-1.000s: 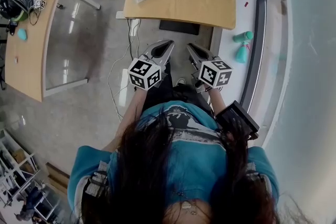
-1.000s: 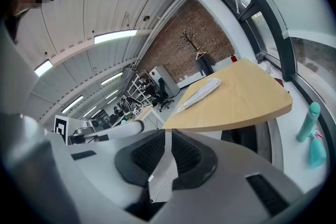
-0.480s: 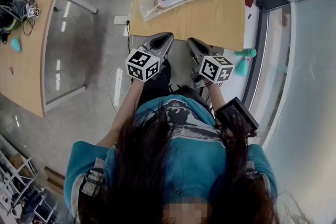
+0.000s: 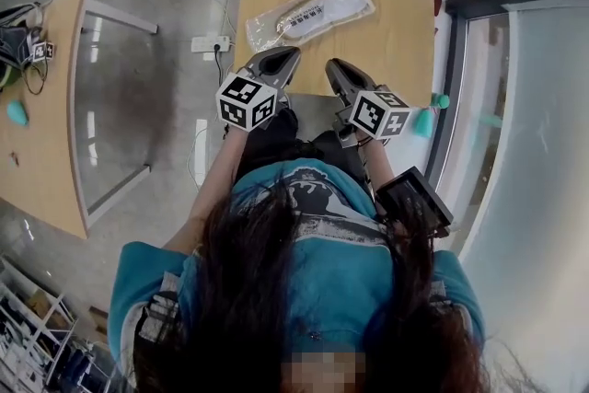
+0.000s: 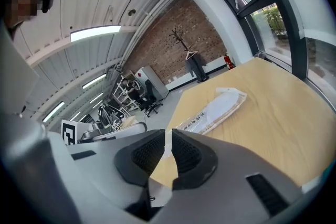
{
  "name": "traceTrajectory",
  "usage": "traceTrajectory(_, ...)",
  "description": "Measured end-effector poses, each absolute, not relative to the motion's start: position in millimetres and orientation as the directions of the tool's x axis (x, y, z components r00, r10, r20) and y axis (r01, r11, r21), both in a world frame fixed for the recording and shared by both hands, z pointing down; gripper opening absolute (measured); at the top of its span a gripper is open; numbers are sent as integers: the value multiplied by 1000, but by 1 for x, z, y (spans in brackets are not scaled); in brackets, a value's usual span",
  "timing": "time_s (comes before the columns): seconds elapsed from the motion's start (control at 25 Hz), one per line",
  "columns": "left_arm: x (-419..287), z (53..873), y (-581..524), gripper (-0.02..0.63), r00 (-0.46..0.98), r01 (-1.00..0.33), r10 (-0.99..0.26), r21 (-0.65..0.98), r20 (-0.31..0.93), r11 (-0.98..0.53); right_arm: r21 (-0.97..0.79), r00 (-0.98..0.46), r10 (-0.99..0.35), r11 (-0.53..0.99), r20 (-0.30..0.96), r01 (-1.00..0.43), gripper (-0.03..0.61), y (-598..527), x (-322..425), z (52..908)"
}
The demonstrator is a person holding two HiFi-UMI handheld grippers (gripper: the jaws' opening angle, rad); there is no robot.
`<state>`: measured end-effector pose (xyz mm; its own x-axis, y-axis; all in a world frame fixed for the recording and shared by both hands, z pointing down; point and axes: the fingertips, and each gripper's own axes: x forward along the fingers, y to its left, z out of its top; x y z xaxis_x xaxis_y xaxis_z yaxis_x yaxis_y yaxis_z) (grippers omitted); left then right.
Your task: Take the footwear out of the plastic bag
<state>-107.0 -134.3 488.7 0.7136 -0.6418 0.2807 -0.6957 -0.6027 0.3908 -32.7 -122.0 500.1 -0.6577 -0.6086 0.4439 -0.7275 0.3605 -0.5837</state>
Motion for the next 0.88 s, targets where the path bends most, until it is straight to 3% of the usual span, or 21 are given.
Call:
traceTrajectory(0.56, -91, 516, -167, 3, 756, -649, -580, 468, 304, -600, -699, -618, -592, 124, 518, -704, 51, -158, 6, 536)
traceTrajectory(0.72, -100, 521, -180, 3, 719, -685, -620, 475, 315, -553, -729, -654, -533, 96, 537, -678, 140, -178, 10, 554)
traceTrajectory(0.88, -104, 518, -192, 3, 670, -726, -669, 469, 321, -503, -760, -670, -504, 41, 545, -648, 160, -209, 26, 573)
